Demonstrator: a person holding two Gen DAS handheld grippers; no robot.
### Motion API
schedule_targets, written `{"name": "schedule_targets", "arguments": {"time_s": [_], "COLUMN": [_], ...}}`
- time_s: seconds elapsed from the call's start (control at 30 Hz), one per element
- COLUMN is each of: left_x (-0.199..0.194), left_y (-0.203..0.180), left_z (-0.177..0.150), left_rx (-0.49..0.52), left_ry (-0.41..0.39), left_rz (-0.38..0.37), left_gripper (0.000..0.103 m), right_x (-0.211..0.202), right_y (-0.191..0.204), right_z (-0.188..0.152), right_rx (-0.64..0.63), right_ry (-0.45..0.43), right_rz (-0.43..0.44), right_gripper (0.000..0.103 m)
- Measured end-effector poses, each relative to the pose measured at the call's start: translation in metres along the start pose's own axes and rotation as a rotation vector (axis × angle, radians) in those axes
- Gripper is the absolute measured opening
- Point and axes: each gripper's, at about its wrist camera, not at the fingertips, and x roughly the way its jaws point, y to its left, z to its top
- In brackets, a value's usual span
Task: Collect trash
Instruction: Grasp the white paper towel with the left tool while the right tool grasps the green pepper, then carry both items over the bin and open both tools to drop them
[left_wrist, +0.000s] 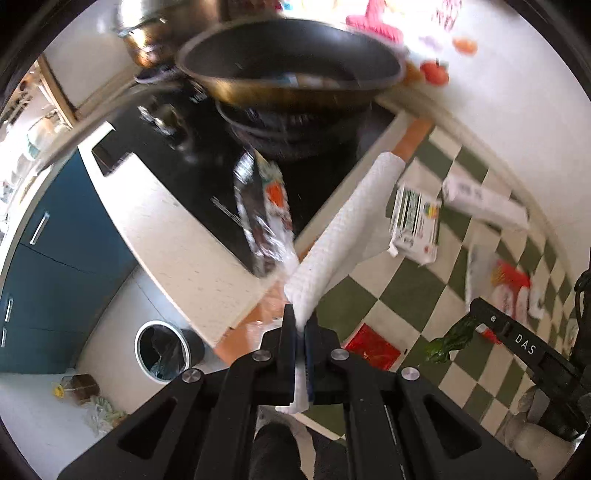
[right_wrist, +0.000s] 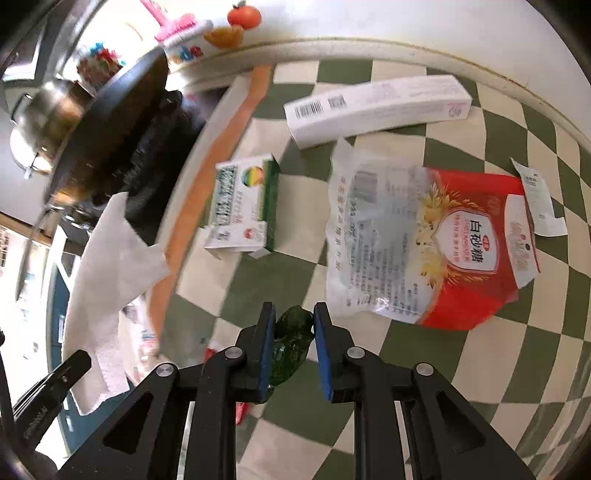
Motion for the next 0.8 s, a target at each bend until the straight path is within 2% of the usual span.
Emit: {"name": "schedule_targets", "arguments": {"time_s": [0.1,0.17,0.3,0.43,0.5,0.6,0.67,0.77,0.8], "left_x": [-0.027,-0.04,-0.057,-0.049,-0.034,0.0,0.04,0.12,0.159], "left_y": [0.008,0.028,0.094,0.183,0.237,0.299,0.343,0.397,0.416], "left_z": [-0.001,-0.006,-0.037,-0.082,-0.115,-0.155,-0.186,-0.23,-0.247], "left_rx": [-0.029,-0.068,-0.193,-0.377,-0.496,-0.622,-0.707,-0.811,-0.848], "left_ry": [-0.046,-0.071,-0.084,-0.038,0.004,0.061,0.111,0.189,0.225], "left_rz": [-0.012,-0.013,0.035,0.112,0.143,0.172,0.179,0.162,0.139], "left_gripper": [0.001,0.001,0.001,0.001,0.001,0.001,0.001,0.001,0.001], "right_x": [-0.019,-0.024,-0.012,0.013,0.039,0.088,0.13,0.216,0.241], "right_y": [0.021,0.047,0.111,0.185,0.224,0.279,0.311,0.352,0.36], "right_z": [-0.007,-0.014,-0.03,-0.071,-0.097,-0.144,-0.175,-0.231,-0.245], "right_rx": [-0.03,-0.067,-0.17,-0.315,-0.384,-0.478,-0.536,-0.616,-0.625], "right_ry": [-0.023,-0.027,0.003,0.082,0.133,0.194,0.222,0.261,0.277], "right_rz": [0.054,0.095,0.169,0.23,0.246,0.248,0.24,0.215,0.214], "right_gripper": [0.022,0.022,0.022,0.022,0.021,0.021,0.021,0.021,0.021]}}
